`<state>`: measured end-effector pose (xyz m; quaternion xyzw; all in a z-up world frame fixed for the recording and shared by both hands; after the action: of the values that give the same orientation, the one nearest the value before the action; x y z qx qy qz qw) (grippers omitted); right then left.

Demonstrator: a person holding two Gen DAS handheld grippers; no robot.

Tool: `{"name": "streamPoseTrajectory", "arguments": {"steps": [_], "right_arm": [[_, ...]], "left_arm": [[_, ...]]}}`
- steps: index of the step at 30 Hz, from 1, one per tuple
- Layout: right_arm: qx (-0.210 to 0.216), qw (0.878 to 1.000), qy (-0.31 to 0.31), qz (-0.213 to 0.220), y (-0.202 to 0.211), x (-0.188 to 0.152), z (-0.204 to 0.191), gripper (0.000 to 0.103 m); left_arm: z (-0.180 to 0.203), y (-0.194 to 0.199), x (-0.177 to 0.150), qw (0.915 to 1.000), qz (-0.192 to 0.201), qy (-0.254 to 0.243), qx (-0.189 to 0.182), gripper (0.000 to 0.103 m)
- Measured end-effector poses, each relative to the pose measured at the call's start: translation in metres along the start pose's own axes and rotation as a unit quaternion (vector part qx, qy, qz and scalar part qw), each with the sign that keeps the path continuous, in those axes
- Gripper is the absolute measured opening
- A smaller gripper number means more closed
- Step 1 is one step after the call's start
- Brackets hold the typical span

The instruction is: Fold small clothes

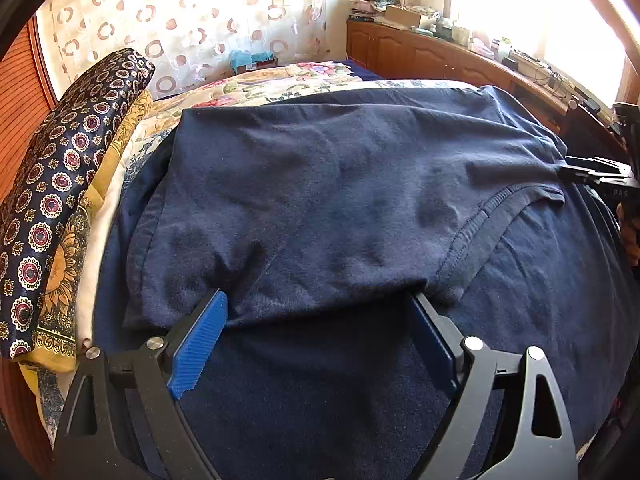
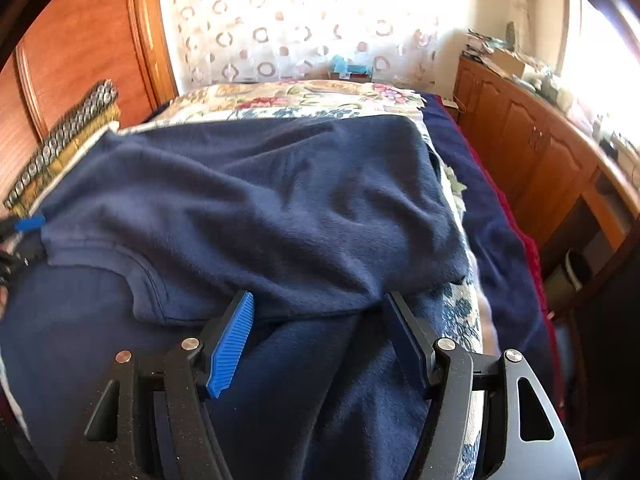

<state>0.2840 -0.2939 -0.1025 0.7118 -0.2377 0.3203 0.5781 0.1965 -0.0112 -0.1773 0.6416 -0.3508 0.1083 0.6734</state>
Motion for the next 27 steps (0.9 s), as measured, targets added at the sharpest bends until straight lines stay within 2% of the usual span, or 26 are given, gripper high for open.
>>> {"name": "streamPoseTrajectory", "arguments": {"steps": [3,6,11,14,17,21,24,27], "right_arm": [[0.012,0.999,-0.044,0.013,0.008,-0.004,0.016,0.068],[0.031,0.996,-0.080,0.008,0.010,-0.008,0.027,0.068],[0.043,0.995,-0.086,-0.007,0.000,0.003,0.026,0.065],[0.037,0.994,-0.103,-0.018,-0.012,0.016,0.025,0.064],[0.022,0.995,-0.100,-0.007,-0.016,0.027,0.023,0.061],[-0.002,0.997,-0.079,0.006,-0.022,0.021,0.019,0.056],[-0.005,0.997,-0.081,0.007,-0.020,0.019,0.018,0.054],[-0.013,0.997,-0.075,0.005,-0.021,0.018,0.014,0.054]], "left_arm": [[0.001,0.000,-0.001,1.0000,0.000,0.000,0.000,0.089],[0.000,0.000,0.000,1.0000,0.000,0.000,0.000,0.089],[0.000,0.000,0.000,1.0000,0.000,0.000,0.000,0.089],[0.000,0.000,0.000,1.0000,0.000,0.000,0.000,0.089],[0.000,0.000,0.000,1.0000,0.000,0.000,0.000,0.089],[-0.004,0.004,0.000,0.9998,0.004,0.016,-0.008,0.089],[-0.014,0.022,0.005,0.9983,0.031,0.048,-0.011,0.087],[-0.021,0.038,0.006,0.9970,0.049,0.059,-0.001,0.086]]}}
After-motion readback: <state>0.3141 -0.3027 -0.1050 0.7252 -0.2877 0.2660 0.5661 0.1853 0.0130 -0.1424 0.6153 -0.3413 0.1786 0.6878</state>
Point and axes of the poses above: each gripper's, at about its wrist camera, not at the fingertips, and y roughly against the way its jaws point, z to its right, x to its top, the point moved 7 cm from there along -y, roughly the way its jaws point, and after that the axes turned 6 degrees about -y, right-handed, at the moved point
